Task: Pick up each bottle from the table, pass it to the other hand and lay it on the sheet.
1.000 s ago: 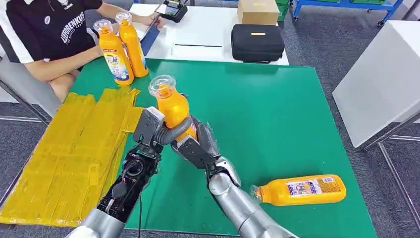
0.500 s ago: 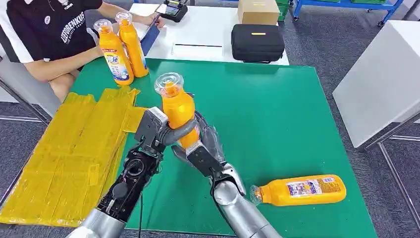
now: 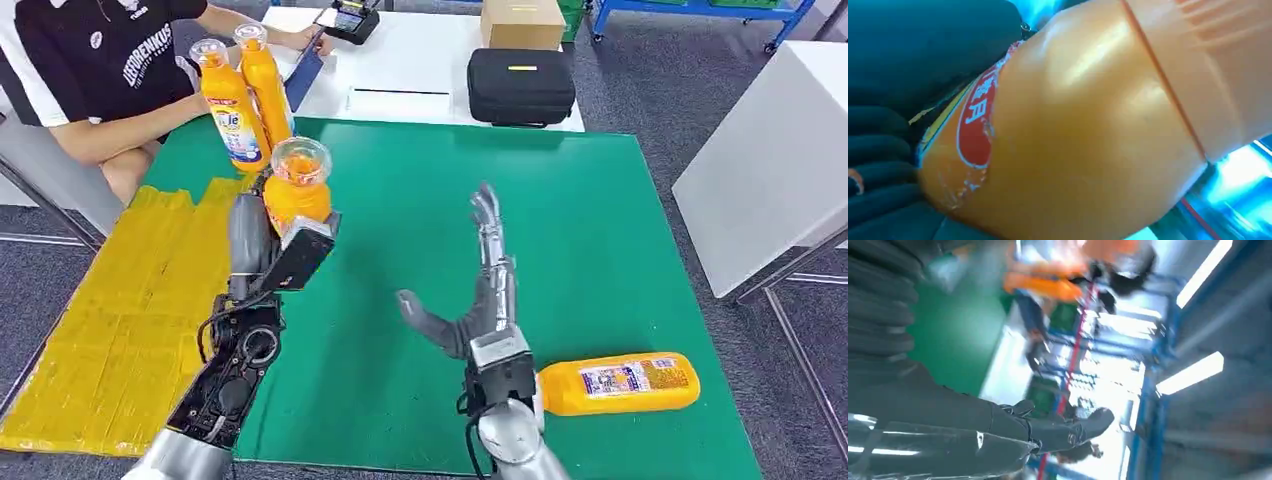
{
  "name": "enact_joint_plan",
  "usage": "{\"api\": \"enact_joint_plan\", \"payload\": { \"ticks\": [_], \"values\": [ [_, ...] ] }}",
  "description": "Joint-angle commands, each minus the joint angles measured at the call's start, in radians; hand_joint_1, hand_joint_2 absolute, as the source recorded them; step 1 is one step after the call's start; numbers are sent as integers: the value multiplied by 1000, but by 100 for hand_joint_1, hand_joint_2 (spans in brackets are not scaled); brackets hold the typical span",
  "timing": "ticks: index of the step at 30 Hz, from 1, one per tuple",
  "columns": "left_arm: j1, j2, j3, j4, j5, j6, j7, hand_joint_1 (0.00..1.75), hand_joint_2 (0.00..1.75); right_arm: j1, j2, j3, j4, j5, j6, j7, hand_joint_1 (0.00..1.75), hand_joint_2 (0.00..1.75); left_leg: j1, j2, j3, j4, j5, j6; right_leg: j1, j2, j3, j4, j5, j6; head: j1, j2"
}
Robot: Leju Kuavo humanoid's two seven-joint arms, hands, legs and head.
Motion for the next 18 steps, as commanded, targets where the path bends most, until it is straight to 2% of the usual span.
{"api": "enact_joint_plan", "payload": {
  "ticks": [1, 3, 4, 6, 8, 10, 11, 13, 15, 18],
  "values": [
    [-92, 29, 35, 202, -488, 67, 191, 175, 175, 67, -24, -86, -181, -7, 8, -22, 0, 175, 0, -1, 6, -1, -2, -2, 0, -2, 6, 0, -2, -2, 0, 0],
    [-94, 29, 36, 214, -508, 66, 189, 175, 175, 68, -23, -87, -180, -7, 7, -25, 0, 175, 0, -1, 7, -1, -2, -3, 1, -2, 7, -1, -3, -3, 0, 0],
    [-110, 38, 21, 261, -620, 25, 247, 175, 175, 72, -19, -92, -181, -8, 5, -33, 0, 175, 0, 0, 3, -1, -1, -2, 0, -1, 3, -1, -1, -2, 0, 0],
    [-134, 38, 21, 331, -620, 5, 290, 175, 175, 76, -17, -98, -186, -13, 3, -42, 0, 175, 1, 1, 7, 0, -3, -3, 1, -1, 6, 0, -3, -3, 0, 0],
    [-204, 92, -150, 471, -620, -7, 447, 175, 175, 64, -17, -94, -185, -25, 16, -51, 0, 175, 1, -1, 7, -1, -3, -3, 1, -3, 7, 0, -3, -3, 0, 0],
    [-234, 88, -126, 569, -620, -5, 422, 175, 175, 48, -15, -82, -184, -26, 16, -52, 0, 175, 0, 0, 4, -1, -1, -2, 1, -2, 4, 0, -1, -1, 0, 0],
    [-236, 90, -118, 581, -620, 7, 414, 175, 175, 45, -16, -79, -184, -25, 13, -52, 0, 175, 1, 1, 7, 0, -3, -3, 1, -2, 7, 0, -3, -3, 0, 0],
    [-244, 91, -66, 626, -615, -4, 391, 175, 175, 34, -16, -70, -185, -25, 6, -51, 0, 175, 0, 3, 4, -1, -1, -2, 1, 1, 3, -1, -1, -1, -1, 0],
    [-248, 107, -70, 651, -620, -13, 410, 175, 175, 24, -14, -67, -185, -26, 0, -50, 0, 175, 1, 3, 4, 0, -1, -2, 1, 2, 3, -1, 0, -1, 0, 0],
    [-243, 123, -13, 685, -599, -15, 373, 175, 175, 4, -13, -58, -174, -34, -1, -46, 0, 175, 1, 7, 7, 0, -3, -3, 1, 5, 5, 0, -1, -2, 0, 0]
  ]
}}
